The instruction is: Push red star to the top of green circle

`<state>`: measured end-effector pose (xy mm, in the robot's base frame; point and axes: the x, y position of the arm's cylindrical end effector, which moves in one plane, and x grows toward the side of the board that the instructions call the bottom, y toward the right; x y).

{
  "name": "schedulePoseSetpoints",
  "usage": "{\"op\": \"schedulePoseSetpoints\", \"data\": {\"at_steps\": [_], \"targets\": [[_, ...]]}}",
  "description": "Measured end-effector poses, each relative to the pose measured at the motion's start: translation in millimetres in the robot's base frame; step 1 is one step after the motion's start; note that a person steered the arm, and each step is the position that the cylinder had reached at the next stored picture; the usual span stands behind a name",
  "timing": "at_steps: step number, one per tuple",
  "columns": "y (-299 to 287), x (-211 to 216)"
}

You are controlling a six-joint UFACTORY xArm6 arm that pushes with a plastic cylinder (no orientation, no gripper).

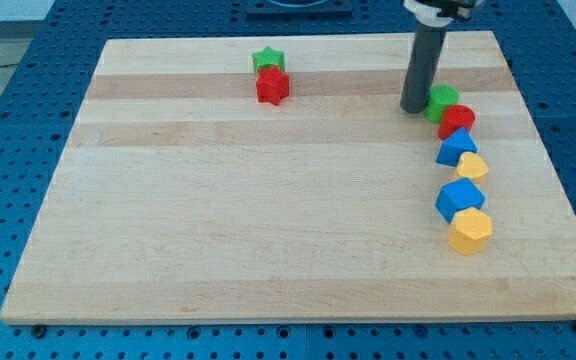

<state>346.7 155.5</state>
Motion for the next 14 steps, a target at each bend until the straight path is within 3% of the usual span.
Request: {"op": "schedulePoseSetpoints", "data": {"at_steps": [2,5,6,8,12,14], "targets": [[-25.2,3.0],[-256.2,16.1],[-269.2,-2.9],[-221.3,-38.7],[-69.4,-46.0],[-38.9,-61.4]]}}
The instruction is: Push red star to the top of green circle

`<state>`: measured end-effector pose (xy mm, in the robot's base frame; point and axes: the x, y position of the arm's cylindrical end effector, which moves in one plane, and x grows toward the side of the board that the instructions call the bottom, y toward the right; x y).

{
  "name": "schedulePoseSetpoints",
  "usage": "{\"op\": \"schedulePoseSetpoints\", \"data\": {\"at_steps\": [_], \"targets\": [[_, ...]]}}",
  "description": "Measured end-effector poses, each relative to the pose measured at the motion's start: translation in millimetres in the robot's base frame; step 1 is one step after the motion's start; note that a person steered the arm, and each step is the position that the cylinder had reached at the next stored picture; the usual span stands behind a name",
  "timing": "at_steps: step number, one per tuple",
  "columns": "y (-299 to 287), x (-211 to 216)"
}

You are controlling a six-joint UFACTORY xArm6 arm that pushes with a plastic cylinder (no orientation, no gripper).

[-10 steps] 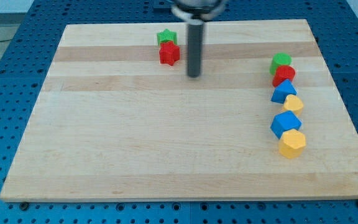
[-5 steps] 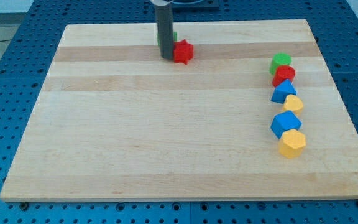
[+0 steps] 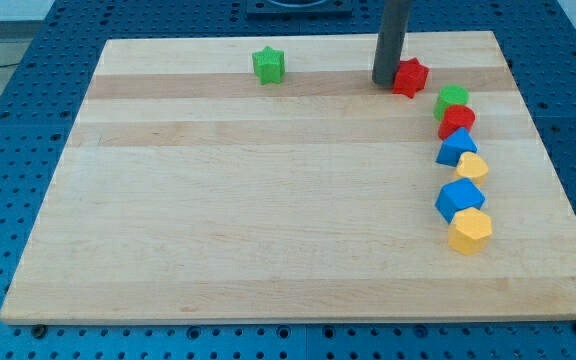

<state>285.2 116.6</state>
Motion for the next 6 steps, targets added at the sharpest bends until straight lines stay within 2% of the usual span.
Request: {"op": "schedulePoseSetpoints", "data": {"at_steps": [2,6], "targets": [[40.9,-3.6],[56.8,0.1]]}}
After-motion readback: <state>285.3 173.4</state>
